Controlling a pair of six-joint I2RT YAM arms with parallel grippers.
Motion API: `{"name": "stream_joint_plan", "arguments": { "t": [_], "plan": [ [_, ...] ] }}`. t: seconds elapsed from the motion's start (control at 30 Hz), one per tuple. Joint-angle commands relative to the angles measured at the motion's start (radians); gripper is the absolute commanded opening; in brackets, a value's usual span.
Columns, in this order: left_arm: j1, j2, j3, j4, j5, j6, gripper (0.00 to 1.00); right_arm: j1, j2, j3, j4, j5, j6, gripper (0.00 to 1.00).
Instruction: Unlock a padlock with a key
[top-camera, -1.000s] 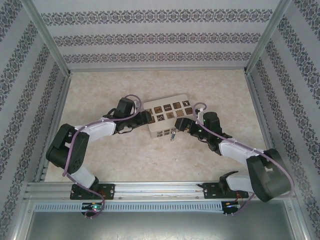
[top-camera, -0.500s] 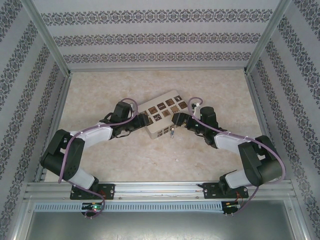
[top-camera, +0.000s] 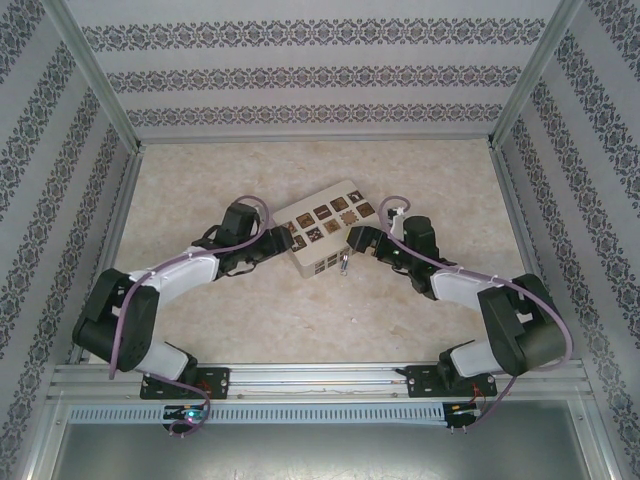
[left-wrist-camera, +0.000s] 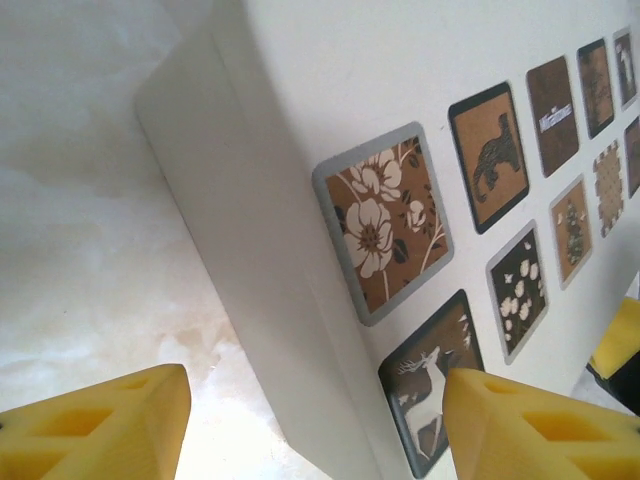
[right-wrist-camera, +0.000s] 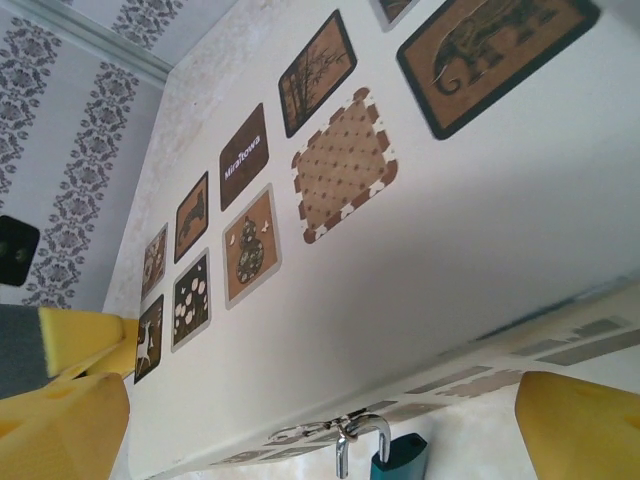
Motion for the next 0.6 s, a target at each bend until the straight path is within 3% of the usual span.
{"name": "stream_joint_plan", "arguments": {
  "t": [0.0,0.27,0.4,0.57],
  "plan": [
    [0.027,-0.062,0.016,-0.046,-0.027,0.01,0.68,-0.015,-0.039,-0.021,0.018,0.022,-0.004,0.98],
    [0.065,-0.188,0.018,-0.109,-0.043,0.063,0.69,-0.033,-0.101,-0.057,-0.014,0.042,-0.005,0.98],
    [0.069,-0.27,-0.006,-0.127,-0.112,0.138,0.71,-0.043,-0.139,-0.08,-0.028,0.073,0.005,0.98],
    [0.074,-0.36,-0.056,-0.115,-0.168,0.215,0.81,-0.058,-0.189,-0.106,-0.052,0.103,0.018,0.98]
  ]
}}
